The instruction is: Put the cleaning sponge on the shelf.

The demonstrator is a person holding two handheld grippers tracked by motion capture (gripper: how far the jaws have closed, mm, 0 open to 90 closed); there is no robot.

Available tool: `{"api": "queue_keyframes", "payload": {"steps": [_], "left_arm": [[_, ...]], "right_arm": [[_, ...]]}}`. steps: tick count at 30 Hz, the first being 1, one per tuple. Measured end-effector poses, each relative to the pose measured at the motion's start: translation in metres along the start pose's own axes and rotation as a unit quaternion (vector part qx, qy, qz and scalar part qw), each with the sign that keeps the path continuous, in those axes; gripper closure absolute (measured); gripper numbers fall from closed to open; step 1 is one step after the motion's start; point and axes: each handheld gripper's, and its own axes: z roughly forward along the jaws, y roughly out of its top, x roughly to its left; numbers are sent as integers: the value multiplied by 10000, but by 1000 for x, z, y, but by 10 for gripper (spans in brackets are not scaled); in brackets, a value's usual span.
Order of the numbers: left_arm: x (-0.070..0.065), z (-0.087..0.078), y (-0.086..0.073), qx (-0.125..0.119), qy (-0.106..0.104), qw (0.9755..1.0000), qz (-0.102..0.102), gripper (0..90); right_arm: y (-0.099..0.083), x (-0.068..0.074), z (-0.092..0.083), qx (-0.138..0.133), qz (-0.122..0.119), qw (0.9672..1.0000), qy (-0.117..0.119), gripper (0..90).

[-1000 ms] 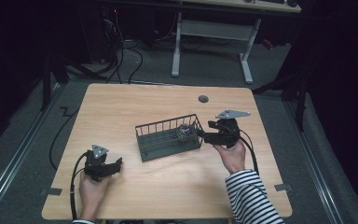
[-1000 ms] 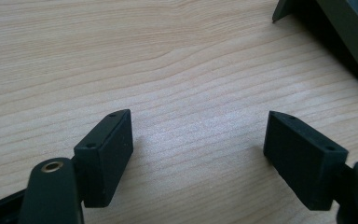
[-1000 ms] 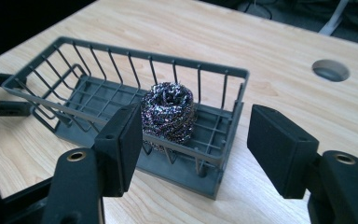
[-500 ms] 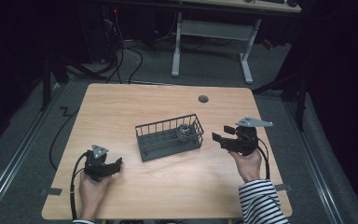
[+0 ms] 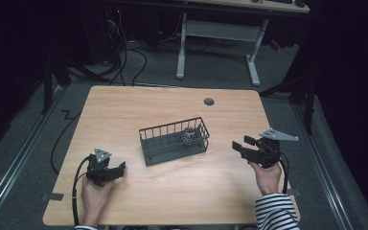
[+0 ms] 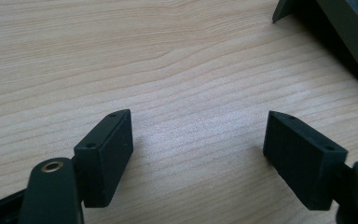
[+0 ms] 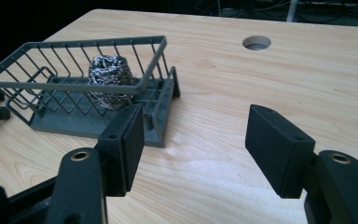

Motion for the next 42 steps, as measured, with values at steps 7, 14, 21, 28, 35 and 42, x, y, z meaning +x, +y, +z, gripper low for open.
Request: {"api": "queue_keyframes", "payload": {"steps": [7, 14, 21, 28, 35, 42], "left_arm": [[0, 0, 0, 0, 0, 10000, 0, 245], [0, 0, 0, 1, 1, 10000, 1, 245], [0, 0, 0, 0, 6, 10000, 4, 245], [0, 0, 0, 2, 4, 10000, 4, 245], [0, 0, 0, 2, -12, 10000, 16, 244], [0, 0, 0, 2, -14, 10000, 19, 245]], "right_arm": [[-15, -7, -6, -44, 141, 9999, -82, 381], [-34, -14, -7, -37, 331, 9994, -94, 380], [-48, -18, -4, -4, 442, 9990, -107, 378], [-61, -16, 2, 104, 450, 9988, -181, 372], [-74, -15, 10, 210, 465, 9984, -243, 368], [-85, -12, 22, 368, 363, 9980, -364, 368]]}}
